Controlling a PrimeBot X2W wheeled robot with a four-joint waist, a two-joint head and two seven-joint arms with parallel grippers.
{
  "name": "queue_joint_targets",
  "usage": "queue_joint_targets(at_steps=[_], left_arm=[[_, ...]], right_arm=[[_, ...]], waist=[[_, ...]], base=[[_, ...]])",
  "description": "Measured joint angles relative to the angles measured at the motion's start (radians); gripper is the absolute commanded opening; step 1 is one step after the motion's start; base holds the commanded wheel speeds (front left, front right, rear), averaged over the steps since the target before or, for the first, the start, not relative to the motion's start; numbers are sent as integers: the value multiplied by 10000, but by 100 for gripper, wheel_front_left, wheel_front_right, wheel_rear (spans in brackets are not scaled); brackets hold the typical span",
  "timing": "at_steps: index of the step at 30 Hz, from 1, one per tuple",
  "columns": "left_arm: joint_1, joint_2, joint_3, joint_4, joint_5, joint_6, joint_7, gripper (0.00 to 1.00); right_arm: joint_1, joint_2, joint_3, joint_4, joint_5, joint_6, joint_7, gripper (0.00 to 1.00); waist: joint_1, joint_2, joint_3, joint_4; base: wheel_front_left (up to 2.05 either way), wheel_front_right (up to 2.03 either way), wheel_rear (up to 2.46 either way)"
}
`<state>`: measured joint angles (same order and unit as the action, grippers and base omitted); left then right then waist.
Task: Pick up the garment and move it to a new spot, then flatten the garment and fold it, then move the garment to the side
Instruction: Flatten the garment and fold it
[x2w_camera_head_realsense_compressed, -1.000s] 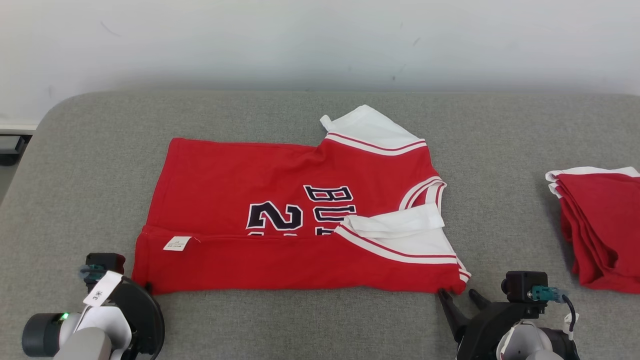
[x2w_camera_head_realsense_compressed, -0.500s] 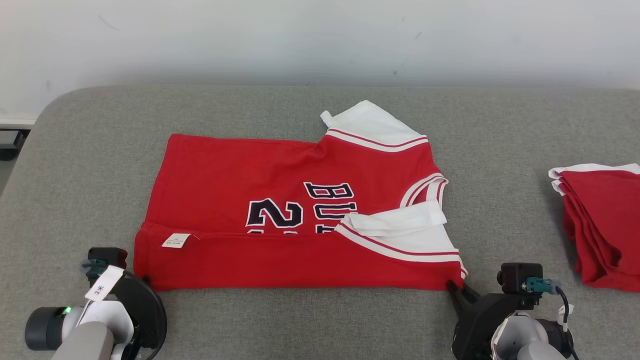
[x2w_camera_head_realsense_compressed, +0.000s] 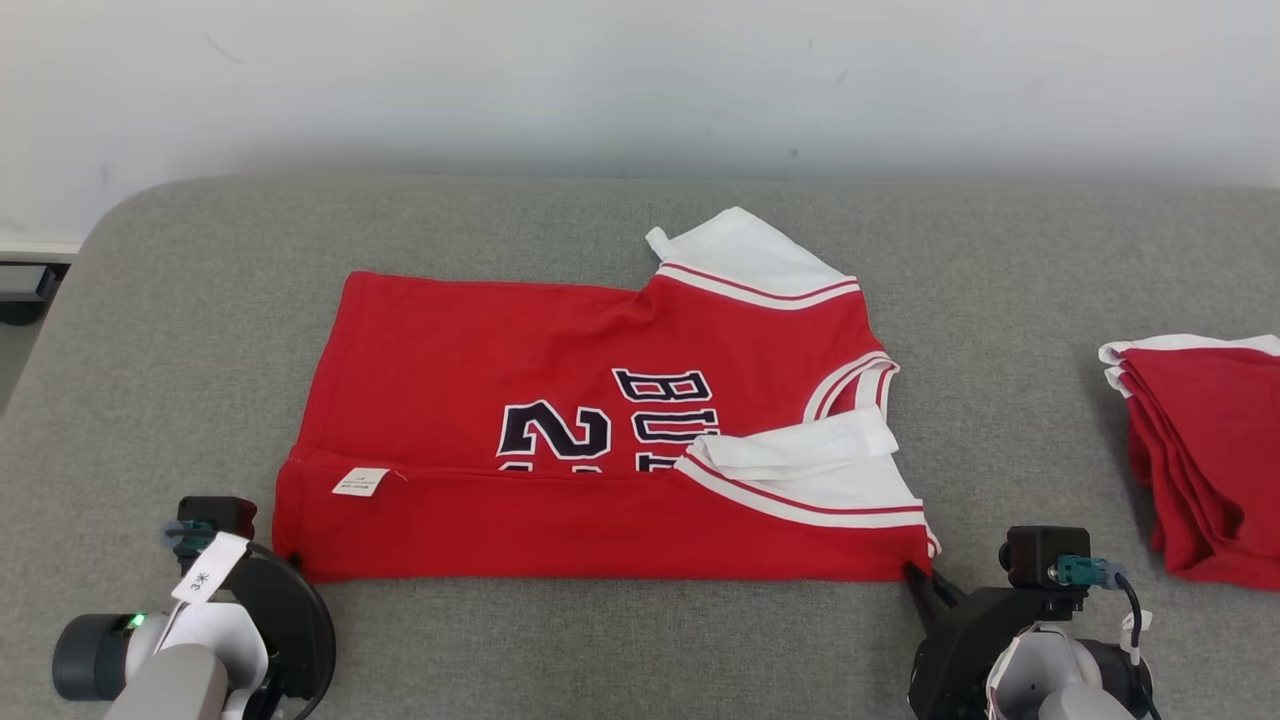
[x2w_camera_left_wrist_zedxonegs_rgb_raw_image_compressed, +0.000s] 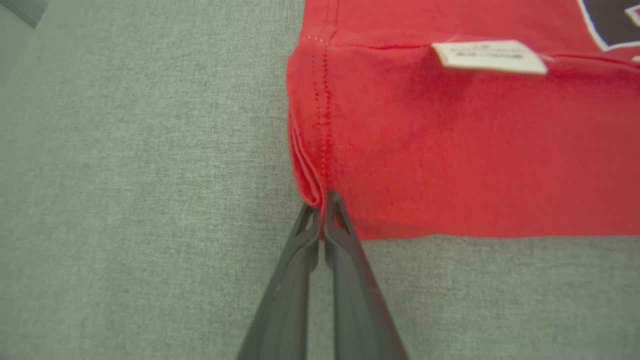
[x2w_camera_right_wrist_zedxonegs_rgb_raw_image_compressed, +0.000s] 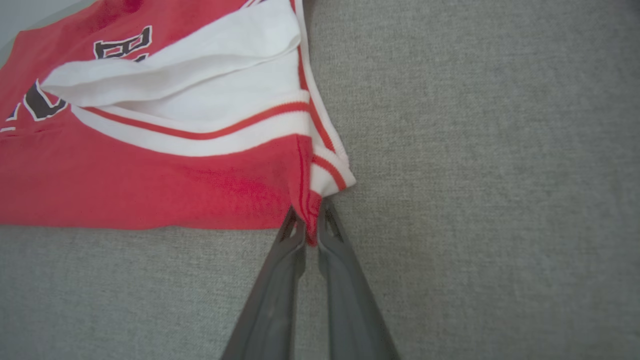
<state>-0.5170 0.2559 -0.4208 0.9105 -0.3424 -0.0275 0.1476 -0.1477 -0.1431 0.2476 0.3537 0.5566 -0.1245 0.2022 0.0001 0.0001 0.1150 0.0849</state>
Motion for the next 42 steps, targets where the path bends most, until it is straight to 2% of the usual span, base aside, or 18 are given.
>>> queue_joint_targets(at_steps=[6, 14, 16, 20, 28, 31, 34, 42], left_arm=[[188, 8, -42, -27, -31, -263, -251, 0], [710, -38, 190, -339, -546, -439, -604, 0], [1021, 10, 255, -454, -627, -445, -700, 0], [1737, 58, 334, -871, -844, -686, -880, 0], [2540, 31, -2, -1916, -986, -788, -865, 0], [2823, 140, 4, -2163, -986, -788, -867, 0], [3230, 222, 40, -2531, -989, -759, -867, 0], [4225, 349, 171, -3590, -1110, -412, -685, 0]], right_arm=[[408, 90, -119, -395, 359, 27, 12, 0], [1401, -255, -207, -1448, 940, 635, 360, 0], [1556, -343, -322, -1814, 1072, 652, 374, 0], [2100, -671, -564, -2560, 1323, 786, 562, 0], [4136, -1638, -899, -4040, 1864, 1072, 1308, 0], [4363, -1680, -997, -4334, 1931, 1055, 1429, 0], [4713, -1770, -1197, -4663, 2052, 894, 1615, 0], [5569, -1883, -1312, -5467, 2533, 704, 2263, 0]], waist=[[0, 0, -228, 38], [0, 0, -584, 123], [0, 0, -674, 109], [0, -1, -832, 47], [-1, -1, -963, 224], [-1, -1, -984, 240], [-1, -1, -984, 238], [-1, -1, -903, 225]], base=[[0, 0, 0], [0, 0, 0], [0, 0, 0], [0, 0, 0], [0, 0, 0], [0, 0, 0], [0, 0, 0], [0, 0, 0]])
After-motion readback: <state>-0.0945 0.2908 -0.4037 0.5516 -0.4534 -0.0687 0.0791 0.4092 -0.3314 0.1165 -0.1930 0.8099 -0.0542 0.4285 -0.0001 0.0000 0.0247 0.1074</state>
